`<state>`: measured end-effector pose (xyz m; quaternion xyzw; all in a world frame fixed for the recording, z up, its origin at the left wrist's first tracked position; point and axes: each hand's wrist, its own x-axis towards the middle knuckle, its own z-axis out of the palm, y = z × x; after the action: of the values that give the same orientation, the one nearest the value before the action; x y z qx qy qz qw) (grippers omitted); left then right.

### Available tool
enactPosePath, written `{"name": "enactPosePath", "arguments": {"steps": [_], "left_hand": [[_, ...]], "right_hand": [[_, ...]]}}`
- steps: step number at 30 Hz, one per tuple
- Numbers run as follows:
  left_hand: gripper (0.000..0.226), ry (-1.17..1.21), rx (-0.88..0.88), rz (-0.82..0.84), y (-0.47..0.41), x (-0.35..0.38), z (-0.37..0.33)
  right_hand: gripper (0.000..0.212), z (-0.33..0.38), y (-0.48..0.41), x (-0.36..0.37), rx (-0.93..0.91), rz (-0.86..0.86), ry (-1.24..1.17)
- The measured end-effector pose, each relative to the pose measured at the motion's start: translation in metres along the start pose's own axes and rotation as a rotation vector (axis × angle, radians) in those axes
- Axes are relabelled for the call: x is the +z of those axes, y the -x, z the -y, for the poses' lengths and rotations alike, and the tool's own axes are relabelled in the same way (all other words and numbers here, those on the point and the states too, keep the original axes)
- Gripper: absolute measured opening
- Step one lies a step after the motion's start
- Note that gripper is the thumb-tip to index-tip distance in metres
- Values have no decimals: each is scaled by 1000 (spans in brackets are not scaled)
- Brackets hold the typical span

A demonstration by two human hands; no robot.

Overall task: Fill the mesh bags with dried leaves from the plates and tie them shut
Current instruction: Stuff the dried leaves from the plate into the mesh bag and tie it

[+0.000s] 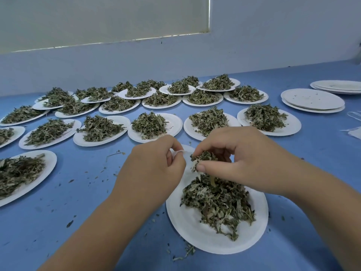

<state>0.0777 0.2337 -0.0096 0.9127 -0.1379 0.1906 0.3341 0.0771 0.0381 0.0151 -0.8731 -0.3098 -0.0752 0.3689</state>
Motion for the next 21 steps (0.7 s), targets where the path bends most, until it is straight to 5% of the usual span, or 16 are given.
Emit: {"name": "enactPosePath", "arguments": {"steps": [14, 21], "left_hand": [[14, 85, -24, -22, -1, 6, -2], [12, 131, -56, -15, -1, 6, -5]], "right_hand": [[19, 5, -6, 21, 60, -115, 226], [22, 9, -5, 21, 39, -145, 104]]}}
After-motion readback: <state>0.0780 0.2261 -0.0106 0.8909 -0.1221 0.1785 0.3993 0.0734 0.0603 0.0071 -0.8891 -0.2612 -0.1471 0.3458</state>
